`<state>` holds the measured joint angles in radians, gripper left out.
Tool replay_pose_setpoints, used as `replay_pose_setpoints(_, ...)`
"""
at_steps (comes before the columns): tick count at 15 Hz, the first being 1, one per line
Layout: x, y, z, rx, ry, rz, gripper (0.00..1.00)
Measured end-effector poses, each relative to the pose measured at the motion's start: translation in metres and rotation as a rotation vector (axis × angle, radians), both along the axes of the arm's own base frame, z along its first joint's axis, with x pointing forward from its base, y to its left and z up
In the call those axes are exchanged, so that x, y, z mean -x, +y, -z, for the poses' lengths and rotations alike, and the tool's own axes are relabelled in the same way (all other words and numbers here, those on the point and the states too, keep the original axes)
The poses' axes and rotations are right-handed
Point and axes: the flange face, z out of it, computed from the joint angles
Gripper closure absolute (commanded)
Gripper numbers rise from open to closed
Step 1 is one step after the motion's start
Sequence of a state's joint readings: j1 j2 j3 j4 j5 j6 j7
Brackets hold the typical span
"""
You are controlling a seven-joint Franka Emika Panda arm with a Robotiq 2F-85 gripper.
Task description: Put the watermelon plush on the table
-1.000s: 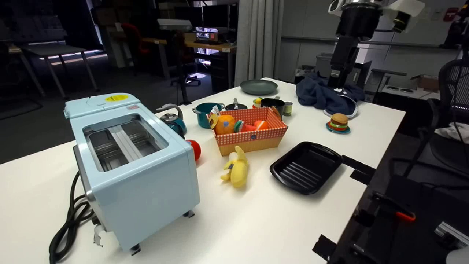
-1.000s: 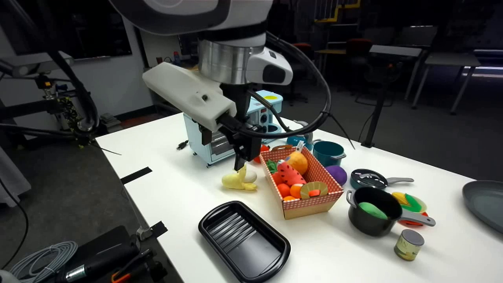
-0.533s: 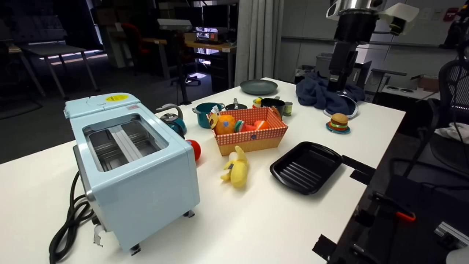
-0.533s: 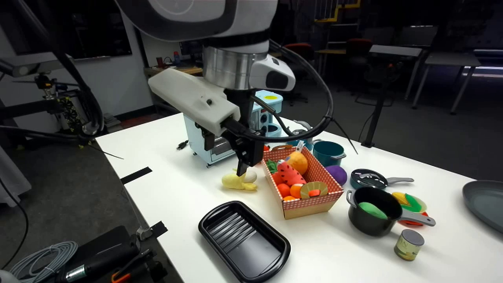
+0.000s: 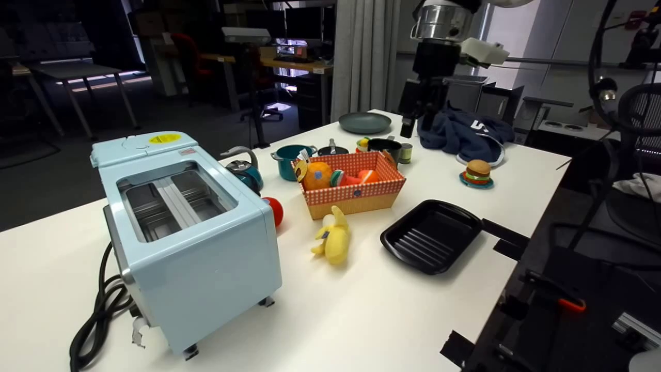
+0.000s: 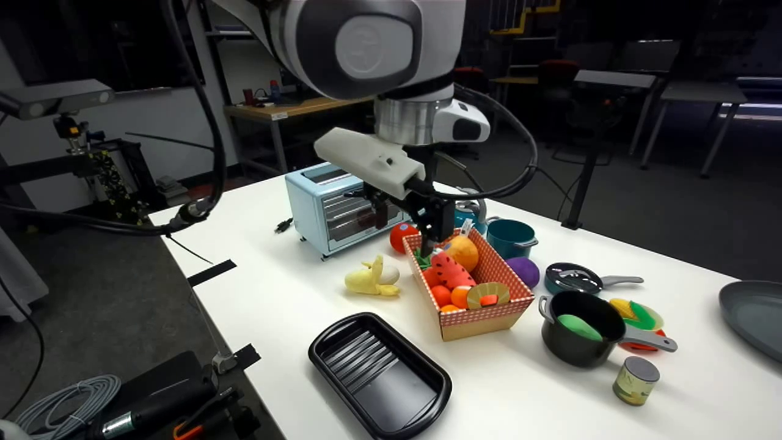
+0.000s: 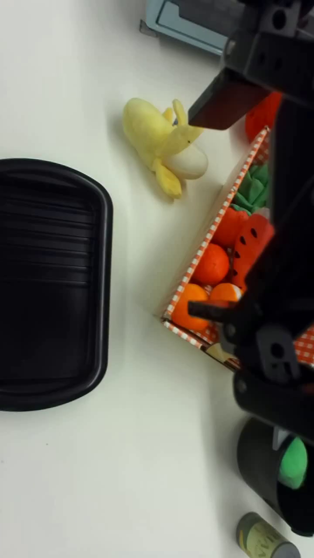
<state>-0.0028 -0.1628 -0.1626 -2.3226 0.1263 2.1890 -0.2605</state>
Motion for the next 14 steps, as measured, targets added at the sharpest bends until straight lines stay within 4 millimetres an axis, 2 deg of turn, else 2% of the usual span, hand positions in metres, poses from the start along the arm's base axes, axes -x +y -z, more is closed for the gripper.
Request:
replay_pose_setpoints(4, -0.046, 0.002, 0.026, 0.027, 0.0, 0.107, 0.0)
replay_pose_setpoints(8, -0.08, 0.004, 0.054, 0.015, 0.028, 0.265, 0.0)
replay_pose_setpoints(14, -0.126, 0.028, 0.08, -0.021, 0.035, 0.461, 0.0)
